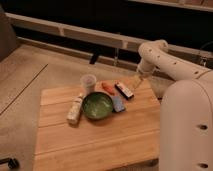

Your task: Place the eraser on the white sponge

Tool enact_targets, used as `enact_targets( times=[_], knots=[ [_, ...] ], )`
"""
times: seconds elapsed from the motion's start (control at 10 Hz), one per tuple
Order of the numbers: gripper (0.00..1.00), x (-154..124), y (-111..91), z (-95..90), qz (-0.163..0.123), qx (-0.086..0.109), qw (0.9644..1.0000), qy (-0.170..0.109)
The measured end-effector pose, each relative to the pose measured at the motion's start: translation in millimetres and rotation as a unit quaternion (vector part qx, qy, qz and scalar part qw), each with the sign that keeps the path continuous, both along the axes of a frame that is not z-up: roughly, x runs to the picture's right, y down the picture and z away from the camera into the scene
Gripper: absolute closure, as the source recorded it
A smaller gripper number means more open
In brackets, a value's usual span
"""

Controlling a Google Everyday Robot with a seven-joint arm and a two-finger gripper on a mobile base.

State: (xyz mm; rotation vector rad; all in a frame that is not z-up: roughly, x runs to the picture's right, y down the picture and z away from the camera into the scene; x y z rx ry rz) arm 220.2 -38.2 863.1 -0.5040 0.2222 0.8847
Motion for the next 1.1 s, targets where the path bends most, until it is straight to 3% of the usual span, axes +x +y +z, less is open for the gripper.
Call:
enact_targets(
  times=[0.3,0.5,0.7,0.9,1.1],
  knots=[
    [0.35,0.3,0.5,-0.1,0.001,0.000,1.0000,0.000],
    [0.35,0.9,11.2,6.5,0.017,-0.013,0.9998,0.004],
    [0.35,-13.2,28.9,29.8,0.020,-0.039,0.9990,0.000],
    [0.35,-32.2,40.0,57.8,-0.001,-0.063,0.9980,-0.008],
    [0.35,-42.7,40.7,76.4,-0.017,-0.074,0.9971,-0.009]
  ],
)
